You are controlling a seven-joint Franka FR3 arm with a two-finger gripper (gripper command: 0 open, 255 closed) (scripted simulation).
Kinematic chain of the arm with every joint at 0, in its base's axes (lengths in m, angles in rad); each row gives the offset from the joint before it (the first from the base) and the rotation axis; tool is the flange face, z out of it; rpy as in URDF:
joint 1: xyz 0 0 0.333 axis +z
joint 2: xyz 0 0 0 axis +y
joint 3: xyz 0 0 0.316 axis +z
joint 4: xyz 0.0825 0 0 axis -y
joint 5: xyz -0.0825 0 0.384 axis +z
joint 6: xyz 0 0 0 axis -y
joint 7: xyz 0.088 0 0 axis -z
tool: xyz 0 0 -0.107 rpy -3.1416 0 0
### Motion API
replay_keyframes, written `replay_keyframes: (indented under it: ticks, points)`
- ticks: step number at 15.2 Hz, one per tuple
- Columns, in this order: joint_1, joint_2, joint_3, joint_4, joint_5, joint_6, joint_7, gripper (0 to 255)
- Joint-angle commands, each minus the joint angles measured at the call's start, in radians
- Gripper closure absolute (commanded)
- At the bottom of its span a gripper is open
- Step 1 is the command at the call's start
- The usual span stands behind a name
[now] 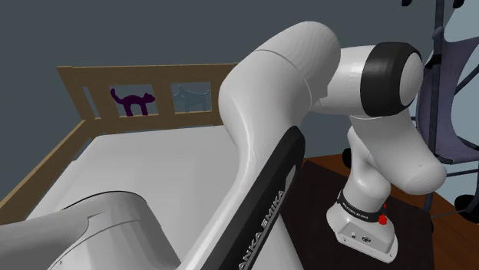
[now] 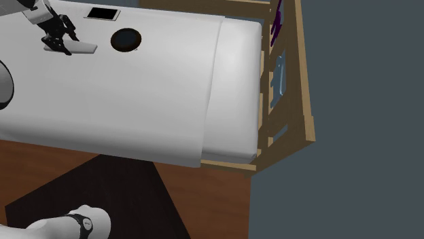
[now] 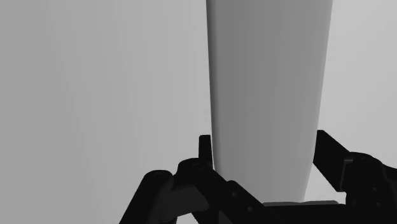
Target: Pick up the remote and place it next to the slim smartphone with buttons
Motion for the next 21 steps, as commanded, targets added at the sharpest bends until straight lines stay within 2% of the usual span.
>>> replay_keyframes:
  ticks: [1,3,4,9,13,21]
  points:
    - [0.0,0.0,0.0,0.0,0.0,0.0,0.0,255]
    - [0.0,0.0,0.0,0.0,0.0,0.0,0.0,255]
    - [0.0,0.0,0.0,0.0,0.0,0.0,0.0,0]
    - [0.0,0.0,0.0,0.0,0.0,0.0,0.0,0]
    - [-0.001,-0.041,0.016,0.066,0.025,-0.101,-0.017,0]
    - [-0.001,-0.041,0.016,0.066,0.025,-0.101,-0.017,0]
